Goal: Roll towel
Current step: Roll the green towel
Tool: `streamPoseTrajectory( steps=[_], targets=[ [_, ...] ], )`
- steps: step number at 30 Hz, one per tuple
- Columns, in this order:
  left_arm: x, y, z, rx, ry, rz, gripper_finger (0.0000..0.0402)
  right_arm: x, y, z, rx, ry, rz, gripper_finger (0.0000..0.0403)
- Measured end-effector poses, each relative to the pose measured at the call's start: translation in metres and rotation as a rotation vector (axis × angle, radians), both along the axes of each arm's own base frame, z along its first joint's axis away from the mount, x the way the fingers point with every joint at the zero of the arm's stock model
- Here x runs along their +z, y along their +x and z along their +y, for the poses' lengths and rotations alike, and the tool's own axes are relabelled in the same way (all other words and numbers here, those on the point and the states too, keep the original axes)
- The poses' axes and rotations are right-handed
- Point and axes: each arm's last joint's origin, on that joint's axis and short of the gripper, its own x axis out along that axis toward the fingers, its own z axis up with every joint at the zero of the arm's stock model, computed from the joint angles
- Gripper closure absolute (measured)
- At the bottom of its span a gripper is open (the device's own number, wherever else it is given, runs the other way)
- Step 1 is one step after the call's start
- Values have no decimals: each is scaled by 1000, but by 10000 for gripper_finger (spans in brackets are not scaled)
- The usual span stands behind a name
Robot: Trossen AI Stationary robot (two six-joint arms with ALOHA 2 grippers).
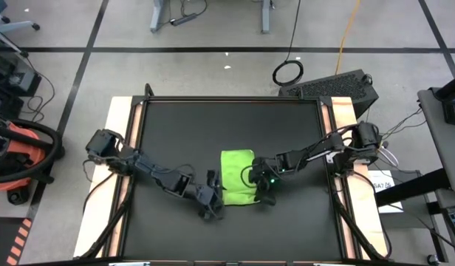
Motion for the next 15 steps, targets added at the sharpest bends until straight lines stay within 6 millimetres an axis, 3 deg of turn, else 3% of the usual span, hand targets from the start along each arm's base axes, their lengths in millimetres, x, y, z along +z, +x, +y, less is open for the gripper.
streamPoseTrajectory(
  steps=[15],
  targets=[
    [-5, 2, -2, -51, 26, -1, 142, 1, 3, -20, -56, 52, 4, 399]
  ],
)
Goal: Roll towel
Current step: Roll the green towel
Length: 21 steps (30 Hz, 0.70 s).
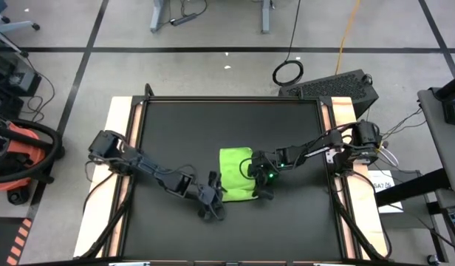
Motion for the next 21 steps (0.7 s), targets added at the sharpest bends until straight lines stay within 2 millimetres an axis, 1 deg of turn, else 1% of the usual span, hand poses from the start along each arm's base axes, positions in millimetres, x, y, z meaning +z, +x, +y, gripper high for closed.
streamPoseTrajectory(
  steps=[5, 8, 10, 14, 17, 21],
  targets=[
    [-18, 2, 0, -1, 11, 49, 142, 0, 1, -1, -6, 3, -2, 399],
    [-19, 2, 1, 49, 26, 43, 150, 1, 1, 0, -9, 6, 0, 399],
    [-19, 3, 3, 75, 36, 33, 167, 1, 1, 0, -9, 6, 0, 399],
    [-19, 5, 7, 79, 25, 38, 226, 1, 1, -1, -12, 8, 2, 399],
    [-19, 6, 10, 102, -4, 43, 282, 1, 1, -1, -15, 10, 4, 399],
    [-19, 8, 18, 140, -96, 62, 358, 1, 1, -1, -15, 9, 4, 399]
  ],
)
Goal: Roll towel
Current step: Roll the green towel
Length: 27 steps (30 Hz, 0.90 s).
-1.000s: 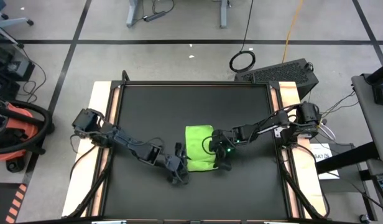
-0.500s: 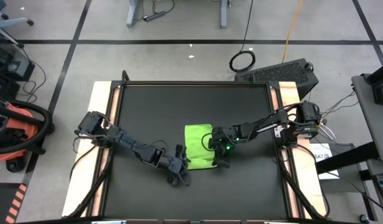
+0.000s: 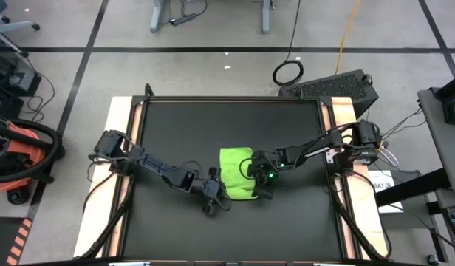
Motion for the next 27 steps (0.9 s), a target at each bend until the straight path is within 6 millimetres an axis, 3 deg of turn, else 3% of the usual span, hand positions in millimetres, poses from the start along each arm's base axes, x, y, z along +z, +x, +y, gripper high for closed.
streamPoseTrajectory(
  steps=[3, 8, 20, 27],
  targets=[
    [0, 2, 5, 5, -57, 11, 390, 0, 0, 0, 3, -3, -3, 399],
    [1, 5, 13, 18, -177, 28, 387, 0, 0, 0, 0, -25, -11, 372],
    [3, 11, 37, 1, -518, 87, 387, 31, -8, 9, -14, -208, -123, 154],
    [-4, 7, 56, 105, -596, 131, 387, 53, -21, 28, 46, -414, -223, 139]
  ],
)
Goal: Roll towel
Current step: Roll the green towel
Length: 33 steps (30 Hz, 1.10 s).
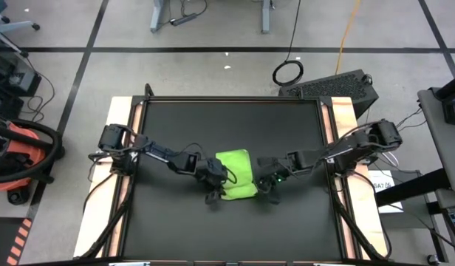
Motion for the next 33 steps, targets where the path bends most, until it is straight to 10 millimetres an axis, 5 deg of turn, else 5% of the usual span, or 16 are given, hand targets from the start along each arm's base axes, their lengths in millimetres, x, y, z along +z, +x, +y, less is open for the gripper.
streamPoseTrajectory(
  steps=[15, 33],
  targets=[
    [0, 0, 20, 50, -133, 60, 387, 0, -19, 51, -28, -371, -69, 176],
    [-16, -1, 23, 70, -263, 185, 387, -23, -5, 61, -8, -513, -123, 165]
  ],
)
